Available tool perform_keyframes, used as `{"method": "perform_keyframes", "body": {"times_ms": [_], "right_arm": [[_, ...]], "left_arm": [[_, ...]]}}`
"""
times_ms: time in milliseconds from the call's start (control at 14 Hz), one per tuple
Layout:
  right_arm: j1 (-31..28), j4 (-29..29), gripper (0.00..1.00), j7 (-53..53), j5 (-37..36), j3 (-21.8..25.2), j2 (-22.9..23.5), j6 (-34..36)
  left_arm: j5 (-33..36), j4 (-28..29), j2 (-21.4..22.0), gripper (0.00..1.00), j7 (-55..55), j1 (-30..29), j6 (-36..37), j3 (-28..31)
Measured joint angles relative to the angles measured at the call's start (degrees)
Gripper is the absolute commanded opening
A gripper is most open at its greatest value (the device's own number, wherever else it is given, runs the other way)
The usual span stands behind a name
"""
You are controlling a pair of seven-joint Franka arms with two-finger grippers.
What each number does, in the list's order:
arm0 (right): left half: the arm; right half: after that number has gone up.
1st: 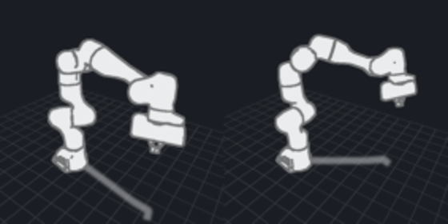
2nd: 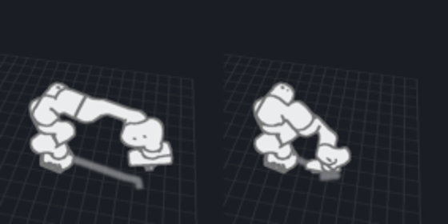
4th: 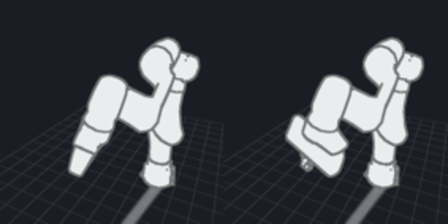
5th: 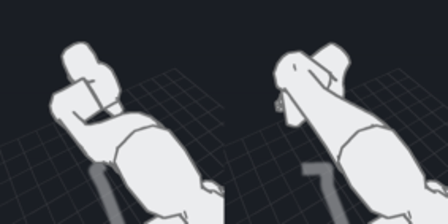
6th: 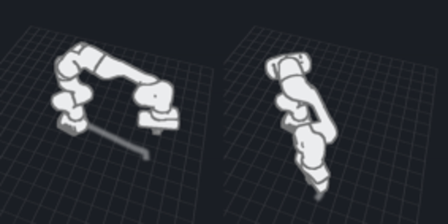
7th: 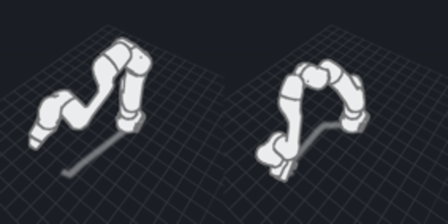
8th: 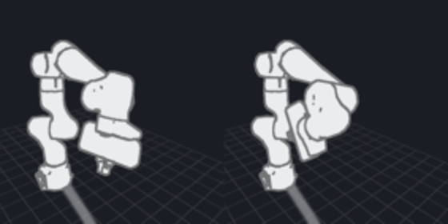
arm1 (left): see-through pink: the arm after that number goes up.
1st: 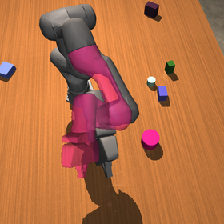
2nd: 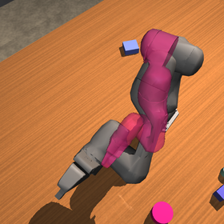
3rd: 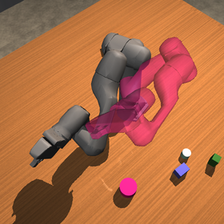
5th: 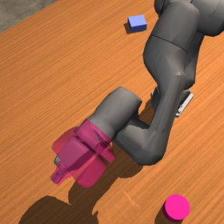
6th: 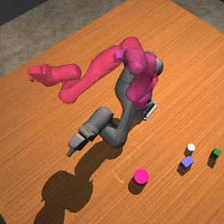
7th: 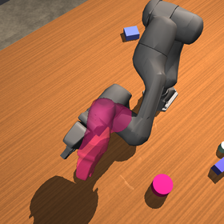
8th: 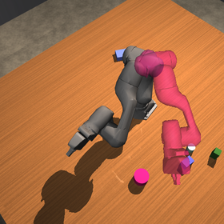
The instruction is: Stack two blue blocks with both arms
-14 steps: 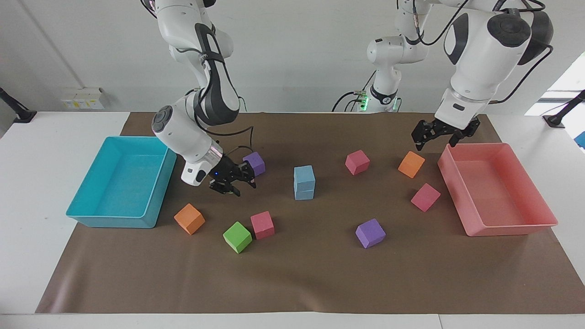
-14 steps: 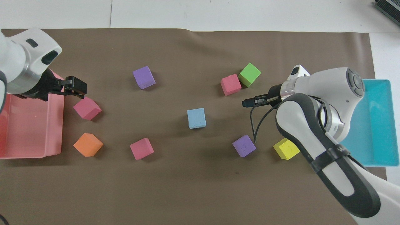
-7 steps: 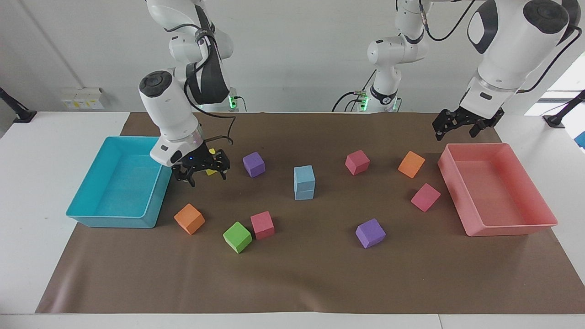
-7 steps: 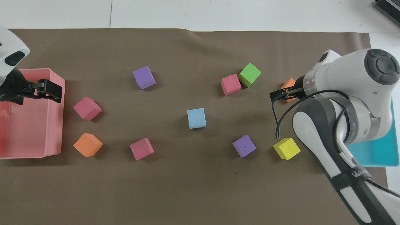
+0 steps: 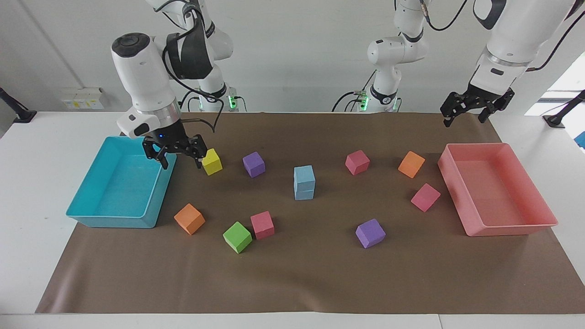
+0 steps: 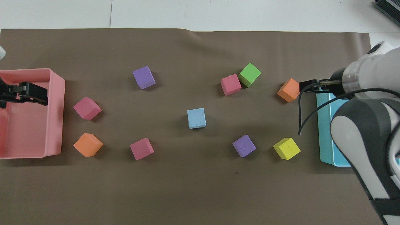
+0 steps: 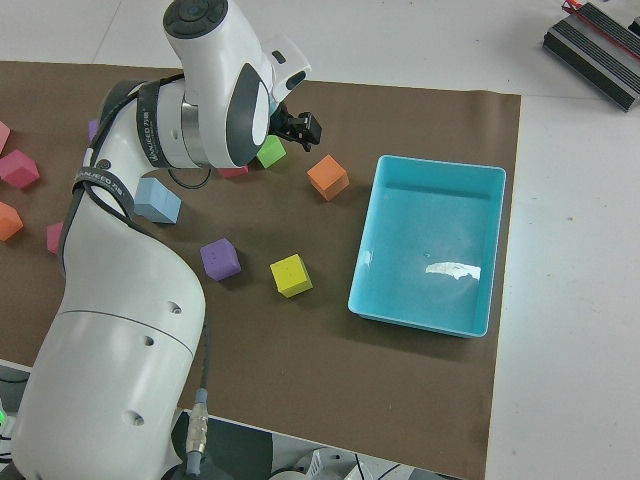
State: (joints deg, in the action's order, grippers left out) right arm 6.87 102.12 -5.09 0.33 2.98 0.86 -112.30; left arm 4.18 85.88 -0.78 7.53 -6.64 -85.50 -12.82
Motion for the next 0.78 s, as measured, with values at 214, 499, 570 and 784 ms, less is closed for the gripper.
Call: {"method": "perform_keyframes", "body": {"times_ms": [214,499,570,784], "right_arm": [[0.0,-2.8,1.0,0.0,0.0,1.7,-3.9,7.3],[0.0,-8.0,1.0,0.0,-1.2,2.3,-4.8,15.7],[0.0,-9.2,1.0,0.0,-1.5,2.4,-4.9,17.5],[0.0,-11.0,1.0,0.0,-1.6,2.7,-6.4,22.3]], "left_arm": [[0.0,0.0,0.0,1.0,0.0,0.0,0.0,0.0],[-0.1,0.0,0.0,1.0,0.0,0.0,0.0,0.0],[-0.1,0.0,0.0,1.0,0.0,0.0,0.0,0.0],[-0.1,0.0,0.0,1.0,0.0,0.0,0.0,0.0]]}}
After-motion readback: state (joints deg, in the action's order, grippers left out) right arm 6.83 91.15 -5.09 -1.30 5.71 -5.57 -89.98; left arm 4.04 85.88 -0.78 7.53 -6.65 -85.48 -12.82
